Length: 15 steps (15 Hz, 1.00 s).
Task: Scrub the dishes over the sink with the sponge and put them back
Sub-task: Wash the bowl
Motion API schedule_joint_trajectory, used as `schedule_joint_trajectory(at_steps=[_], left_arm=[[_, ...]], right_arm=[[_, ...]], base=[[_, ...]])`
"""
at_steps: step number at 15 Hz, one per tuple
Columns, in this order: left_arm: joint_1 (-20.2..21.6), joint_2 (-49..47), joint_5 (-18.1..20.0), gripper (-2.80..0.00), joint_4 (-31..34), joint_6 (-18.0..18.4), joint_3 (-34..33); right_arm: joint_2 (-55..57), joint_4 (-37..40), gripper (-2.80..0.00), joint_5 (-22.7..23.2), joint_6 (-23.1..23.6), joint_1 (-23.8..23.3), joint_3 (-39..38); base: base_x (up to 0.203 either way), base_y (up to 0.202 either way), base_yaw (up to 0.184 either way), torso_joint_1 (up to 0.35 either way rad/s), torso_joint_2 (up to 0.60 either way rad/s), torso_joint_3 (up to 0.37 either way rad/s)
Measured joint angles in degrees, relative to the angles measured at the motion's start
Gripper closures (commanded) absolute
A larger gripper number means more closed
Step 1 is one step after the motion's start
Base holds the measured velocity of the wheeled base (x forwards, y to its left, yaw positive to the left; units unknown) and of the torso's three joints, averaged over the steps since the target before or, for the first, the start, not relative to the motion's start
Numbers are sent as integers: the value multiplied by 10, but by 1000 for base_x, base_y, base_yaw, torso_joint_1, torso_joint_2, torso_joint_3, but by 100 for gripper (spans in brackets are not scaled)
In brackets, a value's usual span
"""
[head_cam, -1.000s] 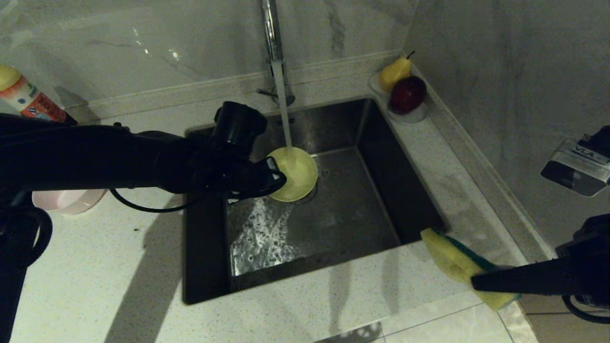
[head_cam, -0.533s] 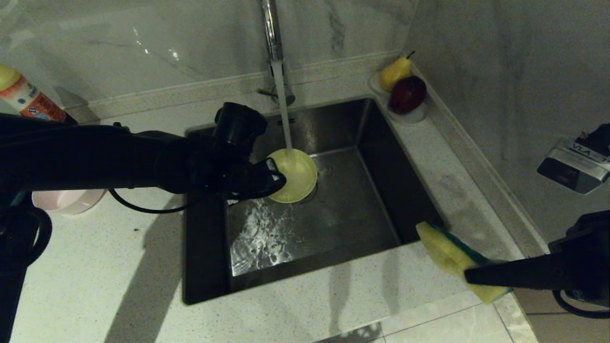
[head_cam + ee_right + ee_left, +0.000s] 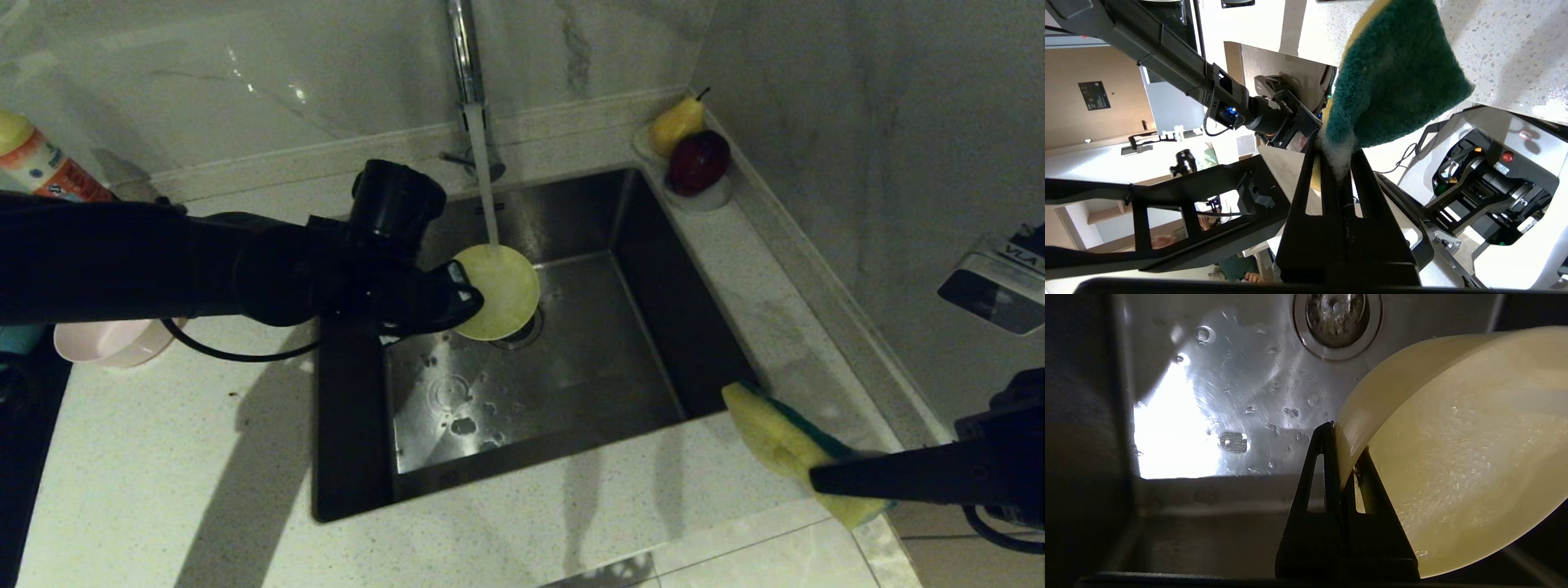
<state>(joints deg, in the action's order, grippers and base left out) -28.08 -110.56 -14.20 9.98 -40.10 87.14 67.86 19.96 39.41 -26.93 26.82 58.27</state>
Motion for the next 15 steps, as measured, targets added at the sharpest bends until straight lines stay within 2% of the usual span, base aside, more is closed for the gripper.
schedule_joint_trajectory(at_steps=[4,7,9,12,14,15], left_arm=[[25,68,-28,0,-10,42,-34],[34,138,-50,0,-64,107,-82],[35,182,-66,0,-145,170,-148],[36,249,-72,0,-318,284,-254],[36,289,-72,0,-431,348,-291],[36,304,-69,0,-463,367,-297]], right_arm=[[-6,0,0,0,2,0,2],[-8,1,0,0,0,0,6],[-9,2,0,0,-2,0,7],[-10,16,0,0,-3,0,19],[-10,27,0,0,-4,0,25],[-10,28,0,0,-4,0,25]], base=[[0,0,0,0,0,0],[0,0,0,0,0,0],[0,0,0,0,0,0],[0,0,0,0,0,0],[0,0,0,0,0,0],[0,0,0,0,0,0]])
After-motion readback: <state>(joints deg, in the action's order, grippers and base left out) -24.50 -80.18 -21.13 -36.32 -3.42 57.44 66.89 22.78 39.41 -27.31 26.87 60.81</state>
